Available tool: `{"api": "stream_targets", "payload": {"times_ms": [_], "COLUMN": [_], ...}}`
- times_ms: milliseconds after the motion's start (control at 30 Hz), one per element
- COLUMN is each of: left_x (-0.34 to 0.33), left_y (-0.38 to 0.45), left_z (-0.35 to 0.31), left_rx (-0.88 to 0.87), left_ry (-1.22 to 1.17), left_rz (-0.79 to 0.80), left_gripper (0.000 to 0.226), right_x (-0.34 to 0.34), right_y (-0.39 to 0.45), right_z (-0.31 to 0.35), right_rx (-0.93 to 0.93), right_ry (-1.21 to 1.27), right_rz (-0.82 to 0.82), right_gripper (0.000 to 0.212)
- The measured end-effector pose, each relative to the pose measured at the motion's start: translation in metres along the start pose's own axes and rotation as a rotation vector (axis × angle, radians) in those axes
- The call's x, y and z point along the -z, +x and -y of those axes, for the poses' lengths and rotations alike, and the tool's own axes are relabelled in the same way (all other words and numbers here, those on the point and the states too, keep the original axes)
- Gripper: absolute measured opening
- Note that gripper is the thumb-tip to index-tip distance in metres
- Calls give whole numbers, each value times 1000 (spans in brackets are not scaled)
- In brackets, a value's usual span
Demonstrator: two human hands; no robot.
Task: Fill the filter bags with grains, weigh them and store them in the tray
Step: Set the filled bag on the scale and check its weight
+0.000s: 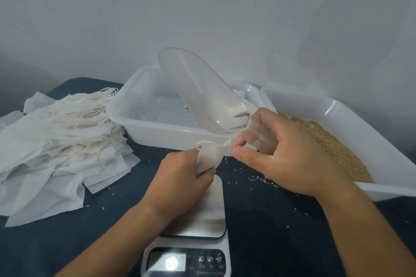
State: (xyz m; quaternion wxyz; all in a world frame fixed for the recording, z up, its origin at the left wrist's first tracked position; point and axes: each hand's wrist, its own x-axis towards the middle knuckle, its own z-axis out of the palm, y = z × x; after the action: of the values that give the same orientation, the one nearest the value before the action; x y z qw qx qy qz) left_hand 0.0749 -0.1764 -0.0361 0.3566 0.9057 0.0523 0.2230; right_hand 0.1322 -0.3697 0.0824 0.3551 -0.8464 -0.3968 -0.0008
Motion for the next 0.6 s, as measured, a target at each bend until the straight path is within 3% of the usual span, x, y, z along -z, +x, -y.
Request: {"api": "stream_targets", "payload": {"times_ms": [133,400,600], "left_x": [1,6,11], "left_y": [-1,-7,-7], "left_z": [-1,-15,-18], "left_rx": [-10,6,68], "left_ry": [37,-115,-659], "left_rz": [-10,9,250], "left_gripper": [42,47,36], "right_x": [-7,-27,-26], "right_y": [-2,0,-2], "right_z": [6,-4,-6], "right_rx": [14,-19,28], "right_ry": [-13,-113,-52], "right_rz": [-112,-112,-220], "right_gripper": [39,32,36]}}
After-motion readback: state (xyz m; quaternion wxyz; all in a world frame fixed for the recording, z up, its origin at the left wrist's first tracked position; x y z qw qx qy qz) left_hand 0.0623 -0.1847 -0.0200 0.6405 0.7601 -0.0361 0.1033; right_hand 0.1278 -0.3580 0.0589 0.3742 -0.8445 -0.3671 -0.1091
